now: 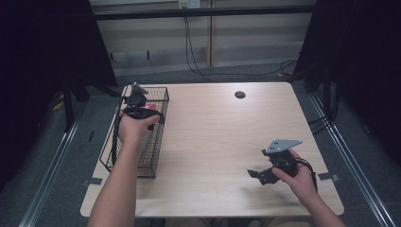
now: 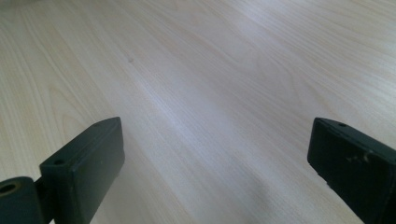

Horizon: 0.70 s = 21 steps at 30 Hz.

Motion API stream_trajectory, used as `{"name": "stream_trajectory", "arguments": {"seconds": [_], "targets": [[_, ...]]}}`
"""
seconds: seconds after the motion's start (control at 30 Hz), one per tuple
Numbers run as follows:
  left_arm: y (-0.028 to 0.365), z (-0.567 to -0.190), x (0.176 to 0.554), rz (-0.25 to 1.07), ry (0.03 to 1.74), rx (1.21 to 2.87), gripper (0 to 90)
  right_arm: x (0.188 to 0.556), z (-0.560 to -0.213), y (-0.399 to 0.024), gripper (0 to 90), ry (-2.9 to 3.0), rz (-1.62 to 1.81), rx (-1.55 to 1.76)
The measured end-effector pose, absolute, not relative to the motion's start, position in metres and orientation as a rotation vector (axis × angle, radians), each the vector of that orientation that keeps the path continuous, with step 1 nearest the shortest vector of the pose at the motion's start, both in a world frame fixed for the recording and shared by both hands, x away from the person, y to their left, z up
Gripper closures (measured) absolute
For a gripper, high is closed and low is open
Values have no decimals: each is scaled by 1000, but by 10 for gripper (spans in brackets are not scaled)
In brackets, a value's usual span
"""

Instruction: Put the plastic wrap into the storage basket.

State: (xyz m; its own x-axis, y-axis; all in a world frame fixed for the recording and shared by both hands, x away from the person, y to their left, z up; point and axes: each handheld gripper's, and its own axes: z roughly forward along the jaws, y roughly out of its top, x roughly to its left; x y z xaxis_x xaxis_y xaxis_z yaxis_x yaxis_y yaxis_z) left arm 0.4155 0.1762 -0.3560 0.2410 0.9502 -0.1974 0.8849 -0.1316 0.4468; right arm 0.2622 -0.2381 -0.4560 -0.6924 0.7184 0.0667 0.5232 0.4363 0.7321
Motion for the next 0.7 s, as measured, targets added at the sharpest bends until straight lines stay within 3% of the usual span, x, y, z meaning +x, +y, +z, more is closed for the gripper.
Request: {"name": "stream_trajectory", "arguments": {"seconds": [0.7], "targets": [[137,-360,403,129,1512,2108,195,263,-457,-237,36,2441,1102,1078]]}}
